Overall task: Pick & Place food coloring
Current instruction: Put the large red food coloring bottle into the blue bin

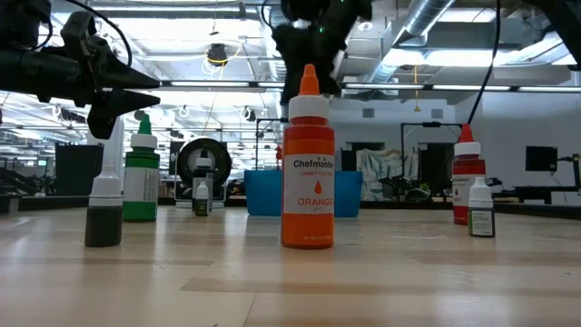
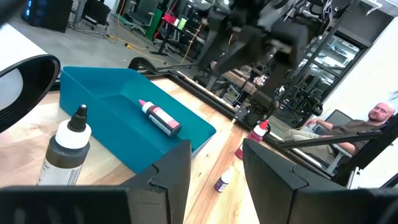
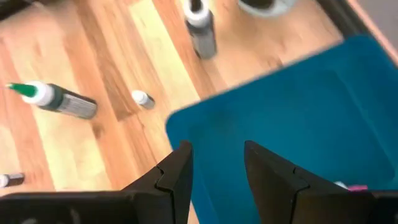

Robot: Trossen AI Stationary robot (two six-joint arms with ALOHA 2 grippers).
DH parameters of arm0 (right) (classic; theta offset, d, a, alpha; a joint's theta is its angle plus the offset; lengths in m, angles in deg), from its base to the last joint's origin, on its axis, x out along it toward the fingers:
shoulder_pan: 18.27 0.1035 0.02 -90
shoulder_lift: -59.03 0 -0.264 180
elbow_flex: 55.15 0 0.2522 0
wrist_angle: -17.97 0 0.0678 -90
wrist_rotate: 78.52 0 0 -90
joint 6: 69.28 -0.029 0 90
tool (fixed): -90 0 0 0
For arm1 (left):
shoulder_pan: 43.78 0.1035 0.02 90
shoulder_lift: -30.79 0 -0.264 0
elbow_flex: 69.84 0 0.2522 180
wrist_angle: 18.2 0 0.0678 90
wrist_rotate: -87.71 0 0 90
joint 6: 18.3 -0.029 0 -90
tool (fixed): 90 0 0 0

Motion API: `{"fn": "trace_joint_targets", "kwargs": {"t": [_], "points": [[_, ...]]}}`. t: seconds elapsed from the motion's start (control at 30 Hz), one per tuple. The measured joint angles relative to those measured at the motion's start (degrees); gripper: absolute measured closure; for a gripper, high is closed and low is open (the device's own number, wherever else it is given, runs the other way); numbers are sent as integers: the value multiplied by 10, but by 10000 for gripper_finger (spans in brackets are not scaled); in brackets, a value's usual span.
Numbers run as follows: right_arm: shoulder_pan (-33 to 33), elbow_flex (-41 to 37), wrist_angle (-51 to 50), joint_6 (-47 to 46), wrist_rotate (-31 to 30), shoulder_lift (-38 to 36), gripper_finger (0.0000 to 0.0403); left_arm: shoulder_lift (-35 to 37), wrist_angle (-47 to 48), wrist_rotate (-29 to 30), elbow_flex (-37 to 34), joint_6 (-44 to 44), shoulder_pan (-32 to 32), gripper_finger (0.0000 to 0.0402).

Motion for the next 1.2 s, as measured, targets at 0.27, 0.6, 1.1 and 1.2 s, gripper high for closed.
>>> {"fn": "trace_joint_targets", "kwargs": {"t": [0.27, 0.6, 1.1, 1.2], "points": [[14, 47, -8, 10, -30, 0, 275, 0, 0, 0, 0, 0, 0, 265], [15, 57, -102, 65, -61, 1, 280, 0, 0, -1, 0, 0, 0, 265], [77, 56, -253, 121, -137, -14, 280, 0, 0, -1, 0, 0, 0, 265], [82, 54, -256, 121, -140, -27, 280, 0, 0, -2, 0, 0, 0, 265]]}}
